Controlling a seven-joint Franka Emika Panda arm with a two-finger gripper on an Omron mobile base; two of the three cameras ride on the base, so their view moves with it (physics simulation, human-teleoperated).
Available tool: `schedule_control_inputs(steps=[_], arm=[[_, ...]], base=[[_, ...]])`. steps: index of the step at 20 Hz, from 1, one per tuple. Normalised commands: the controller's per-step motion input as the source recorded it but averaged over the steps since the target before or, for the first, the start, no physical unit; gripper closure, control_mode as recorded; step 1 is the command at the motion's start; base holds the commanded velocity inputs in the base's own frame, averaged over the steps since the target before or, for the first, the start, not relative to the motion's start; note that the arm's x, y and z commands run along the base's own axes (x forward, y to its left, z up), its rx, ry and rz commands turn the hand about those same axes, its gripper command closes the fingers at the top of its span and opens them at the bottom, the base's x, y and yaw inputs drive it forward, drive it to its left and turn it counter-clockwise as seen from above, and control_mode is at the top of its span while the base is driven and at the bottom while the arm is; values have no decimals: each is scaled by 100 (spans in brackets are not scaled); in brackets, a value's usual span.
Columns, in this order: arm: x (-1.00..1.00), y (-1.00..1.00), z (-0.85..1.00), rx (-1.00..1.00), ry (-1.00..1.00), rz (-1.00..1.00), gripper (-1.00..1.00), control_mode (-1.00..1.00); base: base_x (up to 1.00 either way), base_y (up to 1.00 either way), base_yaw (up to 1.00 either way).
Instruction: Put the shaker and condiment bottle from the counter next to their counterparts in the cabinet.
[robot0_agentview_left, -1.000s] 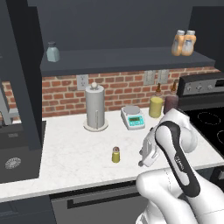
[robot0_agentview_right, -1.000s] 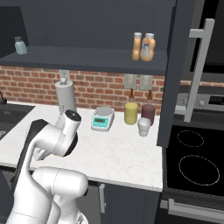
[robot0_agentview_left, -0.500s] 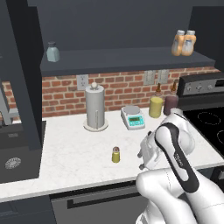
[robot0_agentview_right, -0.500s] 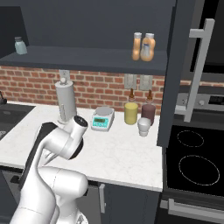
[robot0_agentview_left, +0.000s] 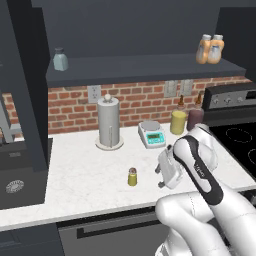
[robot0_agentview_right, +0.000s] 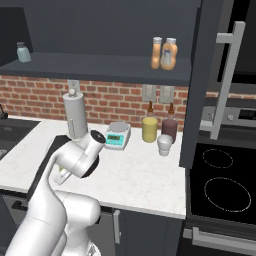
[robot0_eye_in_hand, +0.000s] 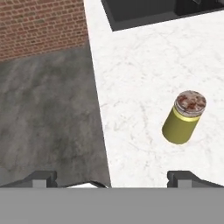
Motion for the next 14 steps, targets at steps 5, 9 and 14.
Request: schedule_control_inputs(steps=[5, 9, 14], arm=[[30, 0, -39, 1, -1, 2, -100, -100], [37, 1, -34, 2, -4, 0, -100, -100], [27, 1, -28, 3, -9, 0, -100, -100]], base=[[0, 0, 0], [0, 0, 0], [0, 0, 0]])
